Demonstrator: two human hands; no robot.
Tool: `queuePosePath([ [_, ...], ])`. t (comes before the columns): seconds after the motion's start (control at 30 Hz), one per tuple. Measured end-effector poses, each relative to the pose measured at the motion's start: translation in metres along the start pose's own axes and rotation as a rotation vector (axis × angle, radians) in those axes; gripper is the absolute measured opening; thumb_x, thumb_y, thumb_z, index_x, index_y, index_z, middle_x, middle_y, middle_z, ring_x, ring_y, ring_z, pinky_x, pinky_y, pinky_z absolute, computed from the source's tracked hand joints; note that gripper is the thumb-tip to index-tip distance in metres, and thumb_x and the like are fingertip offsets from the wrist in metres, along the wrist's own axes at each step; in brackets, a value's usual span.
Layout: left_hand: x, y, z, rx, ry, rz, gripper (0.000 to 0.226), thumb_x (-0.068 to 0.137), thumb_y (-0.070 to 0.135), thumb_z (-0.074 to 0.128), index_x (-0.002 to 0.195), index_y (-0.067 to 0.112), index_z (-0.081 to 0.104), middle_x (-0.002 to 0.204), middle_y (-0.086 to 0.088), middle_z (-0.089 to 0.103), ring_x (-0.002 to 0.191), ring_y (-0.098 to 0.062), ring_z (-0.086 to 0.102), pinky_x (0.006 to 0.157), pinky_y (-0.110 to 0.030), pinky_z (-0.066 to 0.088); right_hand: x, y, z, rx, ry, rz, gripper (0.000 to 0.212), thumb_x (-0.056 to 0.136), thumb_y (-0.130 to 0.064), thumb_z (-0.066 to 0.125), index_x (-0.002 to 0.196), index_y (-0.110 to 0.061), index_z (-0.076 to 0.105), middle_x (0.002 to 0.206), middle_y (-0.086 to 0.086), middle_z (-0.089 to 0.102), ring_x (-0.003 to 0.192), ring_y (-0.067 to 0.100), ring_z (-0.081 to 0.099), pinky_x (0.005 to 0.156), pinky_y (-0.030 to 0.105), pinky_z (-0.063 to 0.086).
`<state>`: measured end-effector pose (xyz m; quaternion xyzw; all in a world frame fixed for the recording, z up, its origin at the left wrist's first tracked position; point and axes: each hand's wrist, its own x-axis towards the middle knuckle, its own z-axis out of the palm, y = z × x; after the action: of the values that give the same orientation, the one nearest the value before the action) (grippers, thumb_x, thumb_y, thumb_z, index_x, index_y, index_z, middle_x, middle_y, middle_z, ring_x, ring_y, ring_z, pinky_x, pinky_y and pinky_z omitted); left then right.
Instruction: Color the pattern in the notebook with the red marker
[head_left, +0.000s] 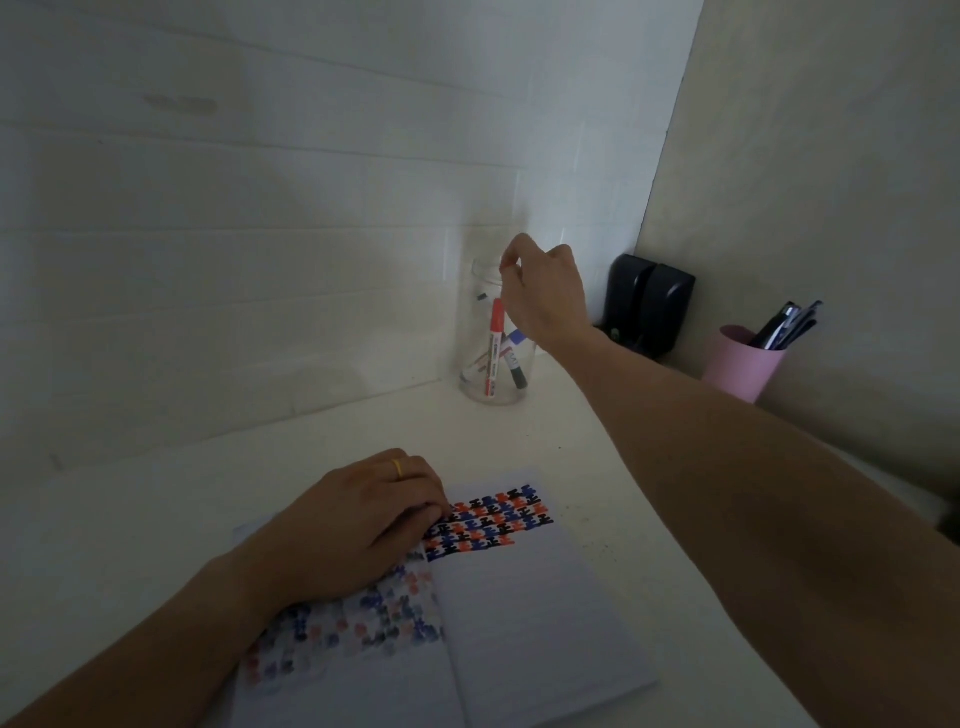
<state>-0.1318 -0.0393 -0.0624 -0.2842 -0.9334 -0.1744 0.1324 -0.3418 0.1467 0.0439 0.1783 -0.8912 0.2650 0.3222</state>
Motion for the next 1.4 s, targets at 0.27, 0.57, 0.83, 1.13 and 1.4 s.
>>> queuePosePath([
  [0.27, 0.0, 0.002, -0.003, 0.01, -0.008, 0.001, 0.034, 0.105, 0.037, 0.037, 0.111, 0.026, 0.068, 0.112, 0.012, 0.067, 0.101, -0.006, 0.059, 0.088, -0.029, 0.052, -0.031, -0.02, -0.037, -0.002, 0.108, -0.152, 0.02, 0.093, -0.009, 0.054, 0.108, -0.007, 0.066, 0.1, 0.006, 0.076, 0.106, 0.027, 0.057, 0.082, 0.04, 0.053],
  [0.57, -0.001, 0.006, -0.005, 0.064, -0.019, -0.001, 0.032, 0.104, 0.037, 0.039, 0.111, 0.026, 0.068, 0.112, 0.011, 0.068, 0.1, -0.008, 0.06, 0.086, -0.032, 0.054, -0.182, -0.025, -0.07, 0.083, -0.068, -0.159, 0.02, 0.096, -0.02, 0.059, 0.114, -0.016, 0.066, 0.114, 0.002, 0.07, 0.107, 0.02, 0.058, 0.082, 0.026, 0.041],
  [0.83, -0.002, 0.012, -0.006, 0.079, -0.047, -0.021, 0.033, 0.102, 0.043, 0.039, 0.113, 0.028, 0.067, 0.114, 0.012, 0.067, 0.102, -0.008, 0.06, 0.088, -0.034, 0.054, -0.233, -0.002, -0.049, -0.013, -0.319, -0.02, 0.02, 0.099, -0.034, 0.057, 0.113, -0.021, 0.065, 0.118, 0.0, 0.063, 0.108, 0.019, 0.053, 0.087, 0.03, 0.046],
  [1.13, 0.001, 0.008, -0.001, 0.074, -0.027, -0.012, 0.029, 0.101, 0.039, 0.043, 0.112, 0.029, 0.067, 0.114, 0.014, 0.066, 0.103, -0.006, 0.06, 0.089, -0.034, 0.053, -0.234, 0.005, -0.041, -0.042, -0.339, -0.022, 0.021, 0.099, -0.038, 0.057, 0.114, -0.025, 0.065, 0.12, -0.003, 0.061, 0.11, 0.017, 0.05, 0.089, 0.03, 0.045],
  [1.4, 0.0, 0.009, -0.002, 0.066, -0.016, -0.012, 0.022, 0.103, 0.033, 0.049, 0.113, 0.028, 0.068, 0.114, 0.013, 0.066, 0.103, -0.008, 0.061, 0.09, -0.036, 0.053, -0.232, 0.002, -0.045, -0.002, -0.33, 0.019, 0.018, 0.097, -0.036, 0.061, 0.11, -0.024, 0.068, 0.117, -0.002, 0.063, 0.108, 0.016, 0.055, 0.084, 0.027, 0.045],
])
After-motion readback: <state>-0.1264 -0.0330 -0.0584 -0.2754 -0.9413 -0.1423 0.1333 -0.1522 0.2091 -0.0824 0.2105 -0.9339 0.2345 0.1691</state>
